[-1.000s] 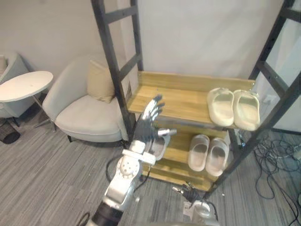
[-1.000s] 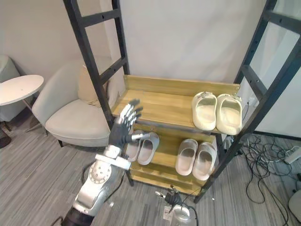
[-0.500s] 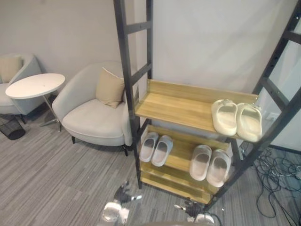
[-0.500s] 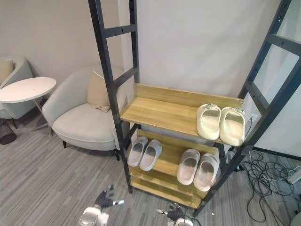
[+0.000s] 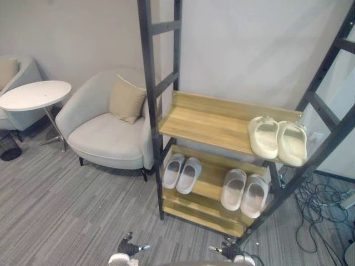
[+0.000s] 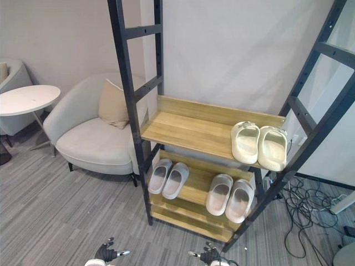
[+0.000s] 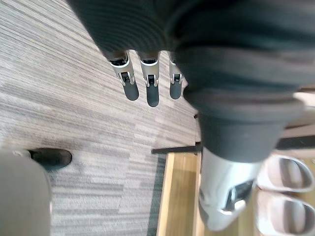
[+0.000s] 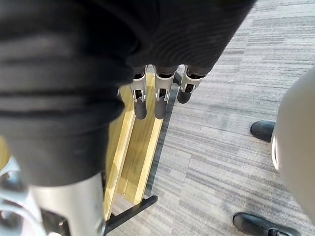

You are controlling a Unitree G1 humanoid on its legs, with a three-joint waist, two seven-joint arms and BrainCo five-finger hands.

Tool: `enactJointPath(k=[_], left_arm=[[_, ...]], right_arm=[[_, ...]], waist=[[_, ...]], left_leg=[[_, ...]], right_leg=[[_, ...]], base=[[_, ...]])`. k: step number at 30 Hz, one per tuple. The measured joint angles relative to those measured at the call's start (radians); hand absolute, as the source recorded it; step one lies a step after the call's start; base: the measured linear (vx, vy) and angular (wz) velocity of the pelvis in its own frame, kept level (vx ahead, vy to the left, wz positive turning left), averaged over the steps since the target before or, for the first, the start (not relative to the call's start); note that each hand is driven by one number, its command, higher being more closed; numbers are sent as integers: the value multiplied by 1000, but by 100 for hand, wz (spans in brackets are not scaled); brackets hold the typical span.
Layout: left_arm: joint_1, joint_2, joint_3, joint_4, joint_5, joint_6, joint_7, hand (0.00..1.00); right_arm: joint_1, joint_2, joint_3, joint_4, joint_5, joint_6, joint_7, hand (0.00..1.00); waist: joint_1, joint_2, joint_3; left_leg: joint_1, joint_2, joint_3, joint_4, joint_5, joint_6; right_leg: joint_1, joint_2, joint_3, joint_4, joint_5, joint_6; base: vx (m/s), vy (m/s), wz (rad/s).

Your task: Organize the slippers on the shoe rack

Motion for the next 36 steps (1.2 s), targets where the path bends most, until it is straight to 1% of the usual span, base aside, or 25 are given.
enactJointPath(k=[7,9,10,11,13,14,15,16,17,19,20,21,22,23,24,25,26,28,30,31,32,33,34,35,36], left_arm=[[-14,3,1,0,0,0,9,0],[-17,2,-1,1,-1,0,9,0],[-25,-1,-2,-1,-1,0,9,0],[-26,-1,-2,-1,-1,0,9,0],[-37,-1,-4,-9,-3,0,9,0],[-40,-2,-5,-9,-3,0,10,0],[-41,-3,-11,-18,-3,0,11,0],[-43,1,-8,-39,-4,2,12,0],[-44,3,-5,-45,-6,2,13,0],[-48,1,1,-54,-15,6,17,0],[-48,-5,0,-60,-21,7,18,0],[-48,-7,-2,-60,-22,7,18,0],[-50,-13,-14,-61,-23,6,15,0],[-48,-31,-18,-56,-23,7,14,0],[-50,-44,-13,-59,-23,7,13,0],[-46,-68,-2,-79,-22,1,8,0],[-39,-77,-1,-80,-23,-2,8,0],[-36,-82,-1,-82,-23,-2,8,0],[-38,-95,-3,-96,-23,-2,8,0],[-39,-104,-3,-118,-23,-3,8,0],[-41,-104,-4,-120,-23,-3,8,0],[-52,-103,-15,-127,-23,-3,8,0],[-65,-99,-30,-131,-23,-4,8,0],[-69,-97,-38,-126,-23,-3,8,0],[-73,-94,-61,-113,-23,-2,5,0]], right_arm=[[-25,1,-31,0,-13,-1,-6,0],[-28,-1,-37,0,-20,-1,-8,0],[-30,-1,-38,0,-21,-2,-11,0],[-30,-1,-39,-1,-21,-2,-11,0],[-35,-4,-42,-5,-32,-5,-13,0],[-36,-5,-42,-10,-35,-8,-13,0],[-31,-5,-41,-34,-36,-15,-12,0],[-22,-1,-40,-52,-36,-23,-12,0],[-20,2,-39,-53,-36,-23,-12,0],[5,18,-26,-91,-35,-25,-11,0],[21,21,-12,-122,-35,-30,-7,0],[30,19,-7,-136,-28,-34,-1,0],[57,13,2,-187,-11,-47,20,0],[74,4,-3,-215,-13,-51,23,0],[76,-1,-13,-217,-17,-51,24,0],[83,-6,-51,-219,-18,-47,21,0],[78,-14,-50,-218,-20,-43,19,0],[77,-15,-45,-218,-31,-41,20,0],[70,-12,-26,-222,-36,-41,22,0],[65,-1,-29,-226,-36,-41,21,0],[62,2,-30,-226,-35,-41,20,0],[43,9,-31,-226,-35,-41,18,0],[34,30,-37,-225,-35,-42,17,0],[27,33,-39,-225,-33,-44,16,0],[12,33,-43,-218,-29,-44,9,0]], waist=[[1,0,29],[1,8,39],[-1,5,63],[-1,6,65],[0,8,91],[-1,9,95],[-4,1,110],[-4,-2,116],[-1,-10,116],[0,-27,115],[0,-27,116],[-1,-27,115],[-12,-30,113],[-26,-34,109],[-25,-22,105],[-16,1,107],[-13,11,103],[-11,18,100],[-5,20,98],[-4,20,107],[-4,18,110],[-4,5,122],[-6,0,126],[-10,3,128],[-15,8,137]], left_leg=[[-35,-8,-3,89,-57,3],[-49,-11,-6,113,-72,4],[-76,-19,-17,181,-111,8],[-82,-22,-18,196,-119,9],[-155,-51,-56,367,-223,29],[-157,-54,-64,381,-229,30],[-163,-62,-104,412,-242,34],[-170,-73,-148,439,-252,35],[-173,-75,-160,443,-253,34],[-190,-86,-236,453,-258,25],[-199,-94,-263,451,-261,19],[-205,-99,-277,452,-262,14],[-233,-120,-325,454,-263,-6],[-262,-130,-384,460,-261,-37],[-263,-123,-396,454,-254,-47],[-269,-94,-405,422,-232,-46],[-271,-73,-408,377,-199,-70],[-279,-48,-412,327,-155,-101],[-302,-40,-411,310,-120,-102],[-332,-36,-401,312,-92,-99],[-338,-36,-393,311,-82,-97],[-352,-22,-309,289,-31,-66],[-367,13,-117,309,-50,-10],[-380,26,-40,354,-77,11],[-402,64,144,459,-130,42]], right_leg=[[7,-1,-1,3,-2,-3],[5,-2,-1,4,-3,-2],[-6,-9,-5,45,-27,1],[-12,-12,-6,58,-34,3],[-64,-53,-14,280,-134,35],[-79,-60,-10,326,-142,39],[-143,-74,29,503,-136,36],[-224,-64,130,661,-132,10],[-237,-53,164,685,-142,8],[-281,16,333,685,-187,8],[-304,44,414,640,-188,9],[-309,53,443,617,-190,11],[-309,64,514,516,-202,11],[-288,57,495,461,-257,6],[-296,55,463,450,-249,-6],[-292,61,412,434,-246,-20],[-287,66,366,431,-248,-29],[-265,75,302,412,-245,-40],[-253,73,240,392,-240,-50],[-240,75,178,373,-233,-61],[-235,74,160,365,-230,-65],[-216,68,115,342,-214,-84],[-195,60,62,310,-201,-93],[-185,59,41,302,-201,-94],[-168,54,-2,297,-202,-94]], base=[[68,-19,0],[31,-1,2],[20,13,7],[7,33,17],[-4,50,35],[-5,50,71],[13,43,103],[-1,31,109],[67,-18,105],[73,-144,107],[29,-181,85],[31,-208,91],[34,-343,128],[26,-295,134],[-10,-293,123],[-12,-211,101],[1,-257,101],[71,-215,107],[64,-174,116],[40,-76,88],[37,-103,134],[0,-77,122],[4,-84,125],[5,-52,105],[23,1,100]])
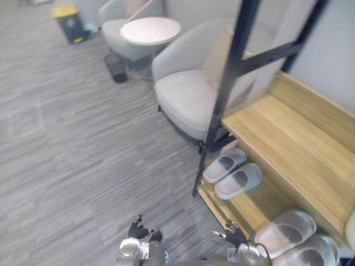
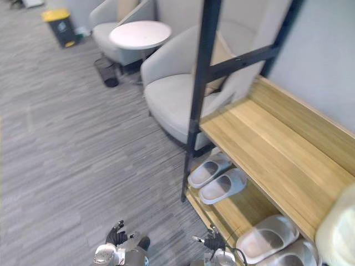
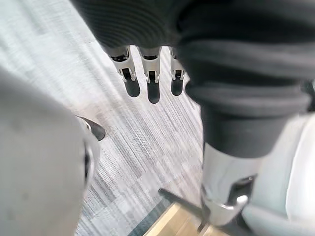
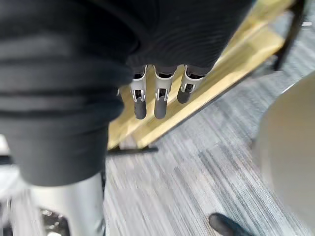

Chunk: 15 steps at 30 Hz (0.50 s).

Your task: Organize the slippers on the shoe rack

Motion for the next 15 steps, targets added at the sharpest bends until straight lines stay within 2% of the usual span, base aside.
enactJointPath(k=[1,2,3,4,6,7,8,9,11,12,13,14,15], left_arm=[[-6,1,-35,14,1,-1,-3,0],[-7,1,-41,18,1,-1,-5,0],[-9,4,-67,31,2,-2,-9,0],[-18,15,-71,37,2,-2,-12,0],[-24,25,-80,47,2,-2,-12,0],[-25,38,-89,63,3,-1,-12,0],[-24,53,-103,71,3,-1,-13,0],[-25,56,-103,73,3,-1,-13,0],[-28,67,-102,86,2,-1,-12,0],[-28,70,-102,88,2,-1,-12,0],[-29,84,-104,94,2,0,-12,0],[-29,94,-101,97,0,1,-11,0],[-26,95,-92,100,0,1,-11,0]], right_arm=[[-15,-2,-1,22,8,-2,-1,0],[-17,-2,-1,28,12,-2,-1,0],[-26,-9,-1,37,13,-2,-1,0],[-35,-12,-6,61,13,-2,0,0],[-35,-9,-7,71,13,-2,1,0],[-31,-6,-8,75,12,-2,2,0],[-27,-7,-13,92,12,-2,4,0],[-30,-6,-19,95,12,-1,5,0],[-45,-6,-30,118,11,3,13,0],[-45,-6,-30,118,11,3,14,0],[-50,-7,-32,117,10,3,19,0],[-43,-2,-32,116,10,2,19,0],[-41,2,-32,114,11,1,22,0]], waist=[[-9,9,3],[-11,12,1],[-13,26,-7],[-15,12,-4],[-15,1,1],[-20,-6,-2],[-35,-11,-1],[-37,-14,1],[-39,-17,6],[-39,-17,7],[-39,-24,18],[-43,-26,25],[-42,-31,23]], left_leg=[[4,26,143,44,-24,31],[4,31,173,45,-25,34],[4,33,241,22,-31,40],[15,-11,233,-35,-9,42],[38,-55,214,-108,29,52],[60,-104,187,-177,68,67],[64,-135,163,-191,71,73],[64,-142,156,-190,68,75],[62,-168,103,-147,26,104],[64,-168,97,-142,24,105],[86,-176,49,-125,10,112],[112,-180,4,-130,5,115],[129,-182,-22,-141,4,115]], right_leg=[[15,-10,-35,-1,0,0],[17,-13,-45,-1,0,0],[18,-19,-66,-4,-8,13],[17,-40,-65,-20,-17,34],[18,-60,-65,-46,-9,49],[30,-79,-72,-73,-4,59],[42,-100,-95,-74,-6,76],[44,-107,-101,-69,-8,84],[23,-139,-85,102,7,124],[15,-142,-76,131,11,127],[-41,-143,-10,304,56,105],[-74,-100,88,370,29,91],[-94,-59,153,377,9,95]], base=[[18,7,92],[19,93,86],[17,110,71],[16,135,66],[-22,97,49],[-12,136,82],[7,136,75],[95,167,66],[100,170,63],[100,163,82],[112,117,95],[135,130,115],[94,54,80]])
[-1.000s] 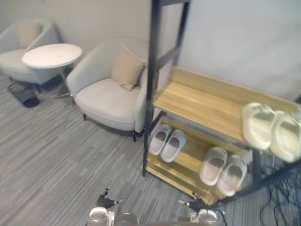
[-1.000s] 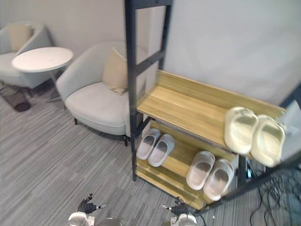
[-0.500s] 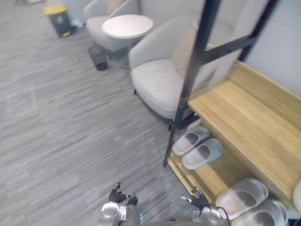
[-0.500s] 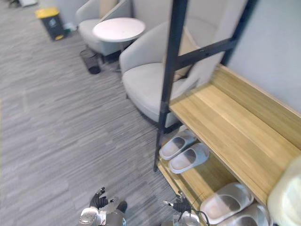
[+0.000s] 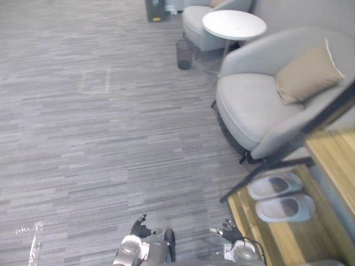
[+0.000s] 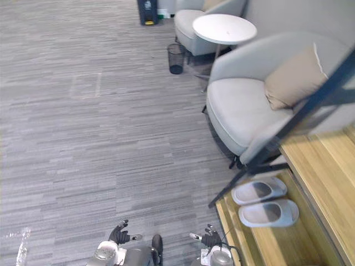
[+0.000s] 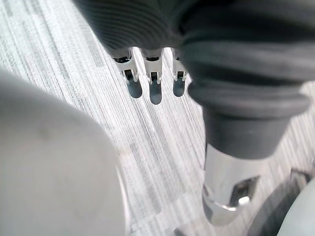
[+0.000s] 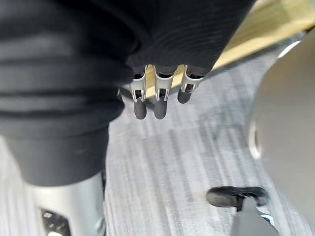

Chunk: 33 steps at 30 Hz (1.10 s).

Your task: Organize the slippers on the shoe rack

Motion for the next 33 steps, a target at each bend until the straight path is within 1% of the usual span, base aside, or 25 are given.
enactJointPath(k=[1,2,4,8,9,10,11,12,13,14,15,16,18,19,20,21,22,24,26,27,28,29,30,31,33], left_arm=[[1,0,2,1,0,0,1,0],[-1,-10,26,5,0,0,-3,0],[1,-12,38,8,0,0,-2,0],[19,-15,72,10,-1,-2,-4,0],[23,-30,103,11,-2,-1,1,0],[40,-44,130,-4,-13,-3,4,0],[40,-47,139,-7,-18,-2,4,0],[42,-67,176,-14,-28,-2,4,0],[42,-82,209,-36,-44,-2,5,0],[42,-83,221,-43,-48,-3,6,0],[42,-84,231,-56,-60,-3,7,0],[42,-84,233,-80,-73,-2,9,0],[40,-84,233,-85,-76,-3,9,0],[37,-80,231,-84,-76,-4,12,0],[38,-84,228,-78,-76,-5,13,0],[37,-89,226,-71,-76,-5,11,0],[9,-63,221,-40,-77,-13,15,0],[11,-58,221,-30,-84,-16,15,0],[15,-62,219,-24,-87,-13,14,0],[20,-61,219,-26,-87,-13,14,0],[27,-60,206,-26,-86,-11,14,0],[28,-57,201,-26,-86,-11,15,0],[30,-53,190,-26,-87,-5,15,0],[32,-57,190,-26,-88,0,16,0],[23,-76,192,-30,-99,-1,19,0]], right_arm=[[1,2,0,-1,0,0,1,0],[7,6,-1,-11,1,-7,3,0],[13,5,-5,-16,1,-19,6,0],[27,3,-39,-8,2,-17,6,0],[33,4,-54,-10,2,-15,5,0],[37,-6,-68,-10,2,-13,4,0],[37,-8,-68,-11,2,-13,4,0],[38,-12,-69,-20,2,-13,5,0],[38,-10,-65,-26,5,-13,4,0],[39,-8,-61,-27,9,-13,3,0],[39,-2,-42,-27,18,-13,0,0],[33,12,-28,-27,22,-12,-1,0],[24,22,-26,-29,24,-12,-1,0],[22,29,-31,-29,28,-8,-2,0],[24,23,-38,-28,29,-7,-2,0],[22,11,-42,-24,28,-7,-3,0],[10,13,-38,-14,28,3,0,0],[-9,10,-45,-12,28,1,0,0],[-23,6,-57,-9,20,2,2,0],[-22,8,-61,-8,19,2,3,0],[-11,15,-66,-13,18,2,7,0],[-5,16,-65,-16,18,2,9,0],[15,18,-63,-24,18,2,14,0],[27,18,-64,-32,20,3,16,0],[43,13,-66,-78,19,-4,16,0]], waist=[[1,-2,-1],[1,-4,-2],[-2,-4,-4],[-13,-23,-25],[-16,-16,-35],[-4,17,-45],[-2,22,-46],[-2,42,-35],[7,58,-26],[11,58,-26],[25,49,-23],[42,45,-20],[49,48,-20],[52,48,-20],[51,60,-26],[50,71,-30],[54,21,-31],[53,19,-33],[54,11,-26],[54,11,-26],[52,8,-20],[51,8,-18],[49,9,-16],[42,11,-15],[32,10,-15]], left_leg=[[7,-2,-11,-8,0,0],[35,-13,-52,-40,1,2],[59,-31,-97,-72,4,6],[69,-90,-196,-75,-12,14],[64,-87,-205,-8,-65,5],[39,-60,-177,88,-102,-24],[26,-58,-171,119,-109,-32],[-40,-50,-128,321,-114,-51],[-101,-18,-64,520,-92,-88],[-121,-5,-38,579,-73,-117],[-167,44,28,685,-93,-109],[-222,160,95,762,-160,-103],[-257,212,109,714,-187,-123],[-281,238,115,518,-166,-123],[-278,238,106,358,-102,-125],[-276,239,96,314,-51,-142],[-240,158,122,249,-54,-114],[-238,128,121,241,-69,-89],[-165,88,130,222,-106,-50],[-139,84,127,213,-117,-51],[-66,75,122,189,-145,-45],[-45,73,120,187,-155,-43],[18,63,110,182,-181,-38],[63,61,101,165,-192,-32],[164,70,60,87,-222,-23]], right_leg=[[-10,15,23,-1,-9,1],[-61,68,98,-33,-32,1],[-102,99,133,-119,-31,-1],[-98,92,116,-307,3,-56],[-61,90,82,-332,48,-83],[-25,100,37,-351,49,-98],[-15,103,29,-355,47,-101],[45,115,-4,-383,44,-106],[111,131,-17,-407,42,-113],[129,135,-17,-414,37,-120],[166,141,-14,-426,23,-144],[233,147,-8,-463,5,-159],[269,137,-4,-494,2,-152],[296,103,-2,-509,-18,-123],[308,91,-2,-512,-30,-104],[317,90,-1,-515,-37,-92],[316,26,18,-540,-12,-86],[313,9,39,-529,42,-74],[258,-22,85,-320,86,-12],[234,-24,93,-242,107,10],[144,-26,126,16,226,58],[106,-26,137,104,235,69],[2,-26,143,336,199,47],[-61,-22,129,424,162,26],[-209,5,62,411,86,-6]], base=[[129,47,85],[139,35,69],[161,12,75],[228,-84,114],[462,-135,94],[405,-104,89],[370,-46,69],[331,-26,60],[401,-17,53],[272,10,17],[369,24,-10],[373,24,-12],[381,87,-8],[493,229,5],[414,208,9],[518,268,39],[337,164,33],[467,255,37],[420,233,26],[502,240,11],[335,151,6],[393,151,13],[285,66,21],[430,76,29],[385,6,36]])
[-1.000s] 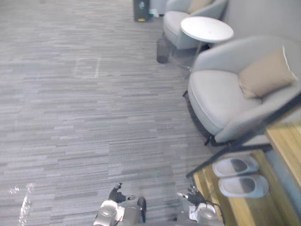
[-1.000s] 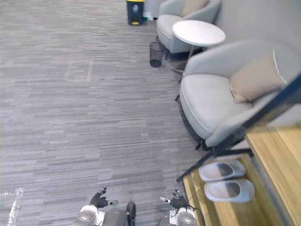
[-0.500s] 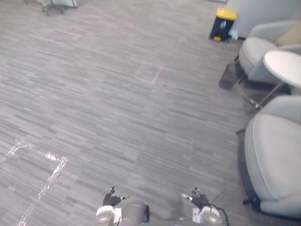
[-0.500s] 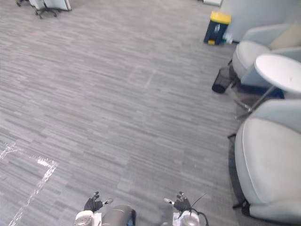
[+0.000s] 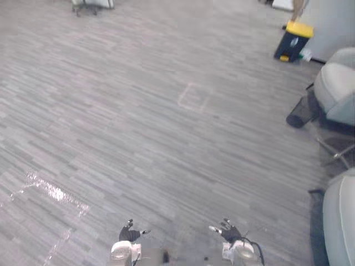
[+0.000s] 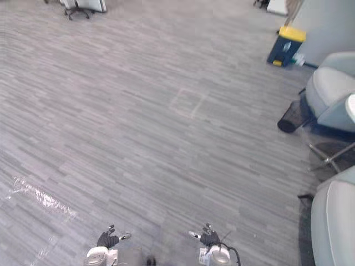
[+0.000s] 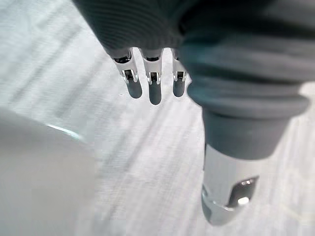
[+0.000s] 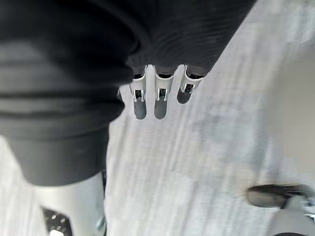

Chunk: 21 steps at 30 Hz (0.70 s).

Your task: Organize the slippers on the shoe rack

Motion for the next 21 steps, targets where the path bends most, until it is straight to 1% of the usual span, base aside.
enactJointPath(k=[1,2,3,4,5,6,7,8,9,10,11,12,13,14,15,16,17,18,19,20,21], left_arm=[[-1,-6,0,0,-3,-1,0,0],[-3,-17,1,0,-17,-1,0,0],[-3,-27,2,0,-20,-1,1,0],[-3,-29,2,0,-20,-1,1,0],[-6,-34,2,1,-20,-5,1,0],[-6,-35,2,4,-19,-8,0,0],[-1,-44,3,26,-20,-8,0,0],[3,-47,8,28,-19,-10,-2,0],[6,-59,30,27,-20,-12,-3,0],[4,-71,44,26,-20,-12,-3,0],[-1,-79,62,20,-20,-13,-5,0],[3,-81,73,15,-20,-13,-5,0],[14,-78,82,-11,-20,-14,-4,0],[18,-71,82,-34,-22,-14,-2,0],[20,-70,82,-41,-26,-14,-2,0],[25,-73,82,-72,-39,-15,-4,0],[25,-76,81,-90,-39,-16,-5,0],[25,-76,81,-94,-39,-16,-5,0],[23,-74,81,-96,-40,-19,-6,0],[23,-71,81,-96,-41,-22,-6,0],[22,-71,80,-96,-41,-22,-6,0]], right_arm=[[4,0,0,-12,0,-1,0,0],[10,0,-9,-24,0,-8,0,0],[7,-2,-17,-20,0,-12,0,0],[7,-3,-17,-20,0,-12,-1,0],[-3,-4,-17,-9,0,-13,-1,0],[-7,-6,-18,-1,0,-12,-1,0],[-24,-27,-17,29,0,-11,-2,0],[-30,-32,-18,38,0,-6,-5,0],[-35,-31,-18,43,0,0,-7,0],[-35,-34,-16,39,0,2,-7,0],[-25,-38,-5,29,0,4,-7,0],[-21,-39,6,28,1,6,-7,0],[-17,-34,35,28,2,9,-7,0],[-19,-15,55,27,3,8,-7,0],[-19,-9,61,27,4,8,-7,0],[-20,5,68,27,4,12,-6,0],[-23,16,68,27,4,16,-6,0],[-23,18,66,29,4,18,-6,0],[-22,21,61,34,4,22,-6,0],[-22,18,60,33,4,27,-7,0],[-22,15,58,32,4,27,-7,0]], waist=[[-2,1,0],[-7,2,0],[-14,2,0],[-16,3,-1],[-32,-1,-5],[-36,-3,-7],[-43,34,-28],[-34,44,-33],[-25,50,-33],[-31,55,-28],[-36,71,-19],[-29,69,-16],[-18,74,-16],[-1,75,-15],[2,65,-11],[14,59,-11],[24,59,-10],[23,63,-8],[23,64,-1],[24,60,2],[25,59,3]], left_leg=[[18,4,-12,-7,-10,-3],[44,13,-37,-12,-33,-6],[86,24,-61,-38,-48,-17],[93,27,-68,-44,-52,-21],[120,31,-105,-70,-64,-41],[135,33,-118,-89,-69,-49],[181,79,-152,-123,-68,-59],[177,93,-156,-118,-53,-80],[156,96,-174,-55,-10,-97],[128,84,-186,42,27,-97],[41,85,-185,310,135,-99],[-3,96,-183,429,190,-109],[-91,136,-142,659,196,-111],[-173,174,-92,785,182,-111],[-194,181,-79,804,174,-106],[-279,205,-44,824,148,-95],[-348,208,-21,782,118,-105],[-366,206,-15,751,106,-109],[-386,192,4,604,83,-109],[-398,157,32,411,89,-105],[-399,137,39,311,105,-107]], right_leg=[[-27,7,-18,-38,-15,-2],[-64,20,-44,-144,-34,-4],[-78,38,-58,-332,-32,-10],[-79,43,-57,-383,-29,-11],[-78,58,-38,-625,22,-21],[-86,62,-27,-681,90,-30],[-67,97,-41,-681,125,-68],[-66,103,-53,-670,111,-84],[-63,100,-67,-627,78,-105],[-34,103,-77,-620,63,-114],[68,111,-103,-671,40,-127],[118,115,-108,-699,31,-133],[212,141,-101,-750,10,-162],[293,152,-90,-792,-13,-168],[311,152,-85,-804,-19,-166],[374,150,-69,-850,-43,-156],[420,140,-61,-893,-70,-129],[435,139,-59,-904,-73,-125],[474,120,-57,-917,-85,-114],[506,87,-52,-918,-113,-103],[522,73,-49,-919,-126,-92]], base=[[338,-59,46],[373,-92,56],[404,-102,53],[584,-178,72],[412,-136,60],[727,-269,74],[547,-191,35],[805,-297,36],[529,-189,31],[758,-295,56],[609,-207,45],[680,-169,24],[520,-60,-15],[510,-54,-22],[498,-57,-26],[480,-8,-26],[474,20,-25],[482,100,-16],[483,168,-7],[505,212,-7],[628,297,-13]])
